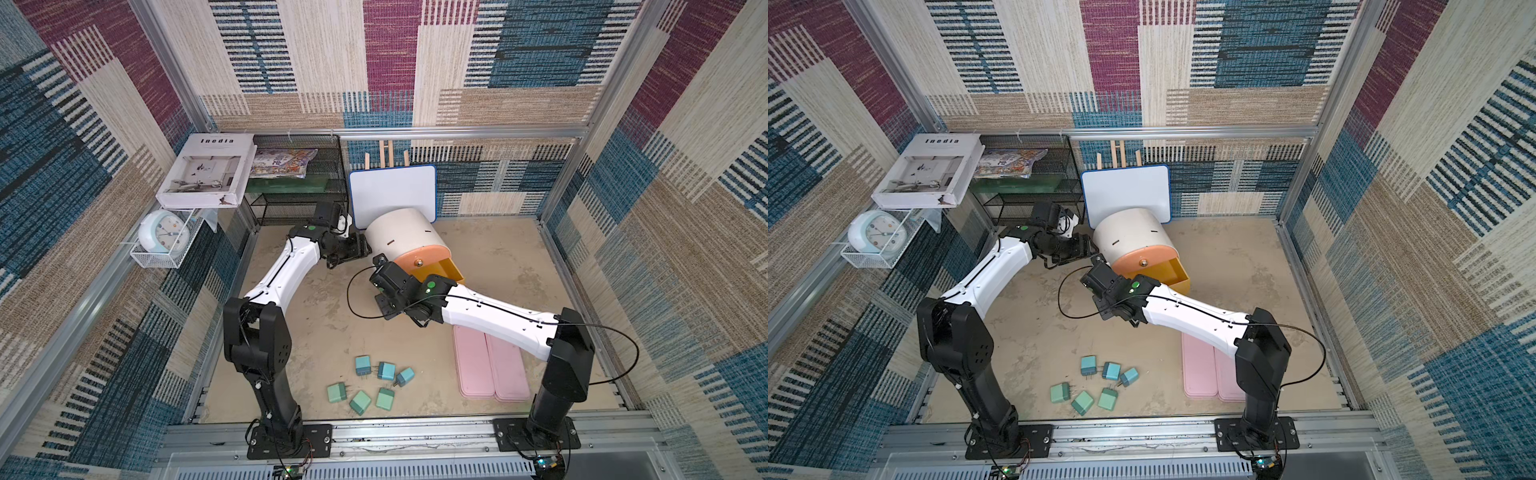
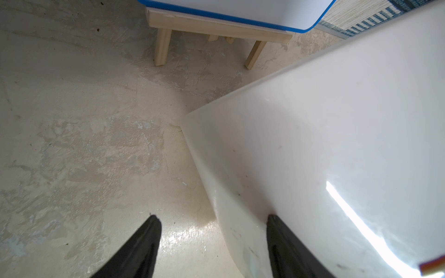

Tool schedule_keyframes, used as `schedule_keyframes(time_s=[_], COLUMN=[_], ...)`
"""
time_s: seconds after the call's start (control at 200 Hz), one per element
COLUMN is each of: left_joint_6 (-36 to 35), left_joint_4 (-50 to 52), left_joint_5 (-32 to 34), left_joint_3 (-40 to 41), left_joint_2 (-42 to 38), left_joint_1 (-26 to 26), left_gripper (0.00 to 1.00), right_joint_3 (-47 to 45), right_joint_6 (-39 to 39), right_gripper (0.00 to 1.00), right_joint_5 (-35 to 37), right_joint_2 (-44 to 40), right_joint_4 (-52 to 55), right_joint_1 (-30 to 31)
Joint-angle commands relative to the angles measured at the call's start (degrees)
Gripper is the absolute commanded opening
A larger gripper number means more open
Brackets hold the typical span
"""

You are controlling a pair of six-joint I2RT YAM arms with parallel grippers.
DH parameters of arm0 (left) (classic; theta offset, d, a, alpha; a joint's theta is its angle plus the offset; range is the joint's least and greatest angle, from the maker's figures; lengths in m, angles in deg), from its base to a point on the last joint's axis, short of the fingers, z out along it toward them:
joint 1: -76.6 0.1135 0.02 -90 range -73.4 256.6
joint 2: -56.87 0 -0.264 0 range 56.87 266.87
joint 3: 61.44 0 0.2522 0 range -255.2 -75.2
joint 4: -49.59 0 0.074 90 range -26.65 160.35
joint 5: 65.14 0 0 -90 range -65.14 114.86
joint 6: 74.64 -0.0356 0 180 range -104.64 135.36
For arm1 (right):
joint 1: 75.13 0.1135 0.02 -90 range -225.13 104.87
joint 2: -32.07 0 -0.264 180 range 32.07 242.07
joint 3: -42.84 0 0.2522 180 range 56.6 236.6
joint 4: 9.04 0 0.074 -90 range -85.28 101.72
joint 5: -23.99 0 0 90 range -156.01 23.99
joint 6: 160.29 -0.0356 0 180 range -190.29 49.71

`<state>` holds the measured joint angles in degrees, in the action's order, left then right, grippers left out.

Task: Place the plugs into the drawer by color
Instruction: Open the drawer in the storage box, then adjust the storage box at the center of the board.

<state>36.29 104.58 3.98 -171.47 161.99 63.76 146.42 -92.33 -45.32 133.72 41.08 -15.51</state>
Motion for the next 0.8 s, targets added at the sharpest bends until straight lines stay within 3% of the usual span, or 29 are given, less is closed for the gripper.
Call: schedule_keyframes(time_s=[0.0,0.19,0.306,0.551,0.796], left_joint_6=[-0.2,-0.1,-0.4,-0.4,-0.8], left_joint_4=[-1.1,-1.1,-1.1,-1.0,-0.5], left_joint_5=[-0.7,-1.2,-1.3,-1.9,-3.7], left_joint_3=[-0.3,0.1,0.8,1.1,0.9], left_joint_2=[0.3,-0.4,-1.8,-3.5,-8.0], left_joint_1=[0.0,0.0,-0.1,-0.4,-1.6], left_gripper=[0.74,0.74,0.74,0.74,0.75], right_joint_3=[-0.1,0.2,-3.7,-11.8,-16.2], right_joint_6=[0.0,1.4,4.9,8.0,8.5], right_gripper=[0.22,0.39,0.49,0.54,0.54], right_joint_5=[-1.8,3.9,6.0,-3.9,-14.5], right_joint_2=[-1.5,-5.4,-10.7,-20.1,-22.4], right_joint_4=[-1.7,-0.3,-2.3,-8.8,-14.9], right_joint_1=[0.4,-0.1,-4.0,-16.6,-24.7])
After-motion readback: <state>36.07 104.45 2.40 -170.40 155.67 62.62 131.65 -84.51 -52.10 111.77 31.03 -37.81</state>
